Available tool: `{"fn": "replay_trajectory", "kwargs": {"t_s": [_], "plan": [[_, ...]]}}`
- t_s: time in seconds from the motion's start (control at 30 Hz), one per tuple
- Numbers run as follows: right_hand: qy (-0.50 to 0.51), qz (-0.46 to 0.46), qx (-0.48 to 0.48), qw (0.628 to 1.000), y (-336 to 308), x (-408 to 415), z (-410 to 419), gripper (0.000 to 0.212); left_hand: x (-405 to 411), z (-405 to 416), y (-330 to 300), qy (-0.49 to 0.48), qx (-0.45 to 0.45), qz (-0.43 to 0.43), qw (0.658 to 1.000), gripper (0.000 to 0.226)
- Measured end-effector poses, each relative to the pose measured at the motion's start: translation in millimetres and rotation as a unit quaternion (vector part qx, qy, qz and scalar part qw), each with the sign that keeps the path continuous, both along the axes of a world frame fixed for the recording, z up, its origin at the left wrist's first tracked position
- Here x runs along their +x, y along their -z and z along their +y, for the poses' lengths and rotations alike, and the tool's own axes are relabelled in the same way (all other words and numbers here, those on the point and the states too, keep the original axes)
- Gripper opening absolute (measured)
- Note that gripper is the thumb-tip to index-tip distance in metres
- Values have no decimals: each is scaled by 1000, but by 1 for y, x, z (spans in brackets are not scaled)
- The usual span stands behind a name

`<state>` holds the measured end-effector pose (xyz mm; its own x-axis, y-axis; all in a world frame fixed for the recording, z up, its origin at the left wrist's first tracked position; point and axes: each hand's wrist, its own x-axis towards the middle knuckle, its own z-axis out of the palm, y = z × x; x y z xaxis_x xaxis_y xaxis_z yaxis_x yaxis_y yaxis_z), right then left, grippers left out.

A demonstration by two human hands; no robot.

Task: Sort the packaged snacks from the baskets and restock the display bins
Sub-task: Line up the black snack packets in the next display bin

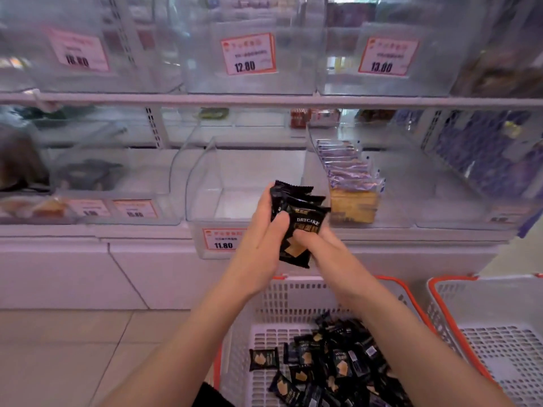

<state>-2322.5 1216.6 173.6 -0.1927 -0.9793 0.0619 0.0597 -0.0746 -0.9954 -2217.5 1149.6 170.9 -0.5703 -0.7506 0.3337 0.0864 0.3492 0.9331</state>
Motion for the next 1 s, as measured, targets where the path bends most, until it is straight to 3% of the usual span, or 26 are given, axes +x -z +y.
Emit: {"fn": "replay_trajectory", "kwargs": {"t_s": [0.2, 0.3, 0.37, 0.5, 0.6, 0.7, 0.83, 1.0], "plan": [[-34, 69, -27, 997, -36, 17, -67, 24, 24, -51, -37, -56, -71, -43, 995, 30], [-9, 115, -15, 993, -40, 17, -102, 28, 42, -88, -43, -77, -111, -141, 981, 37], [40, 137, 13, 990, -34, 14, -127, 31, 55, -113, -41, -136, -120, -200, 963, 37], [51, 116, 144, 981, -21, 0, -179, 9, 72, -151, -32, -213, -117, -194, 950, 38], [93, 202, 220, 950, -9, -7, -216, 11, 72, -181, -18, -203, 2, -197, 959, 43], [116, 396, 220, 884, 10, -7, -251, 28, 65, -199, -7, -135, 117, -142, 974, 43], [121, 504, 237, 822, 39, 3, -284, 57, 64, -210, 5, -132, 119, -116, 977, 37], [92, 594, 236, 764, 59, 10, -300, 60, 68, -208, 10, -131, 90, -110, 981, 35]]}}
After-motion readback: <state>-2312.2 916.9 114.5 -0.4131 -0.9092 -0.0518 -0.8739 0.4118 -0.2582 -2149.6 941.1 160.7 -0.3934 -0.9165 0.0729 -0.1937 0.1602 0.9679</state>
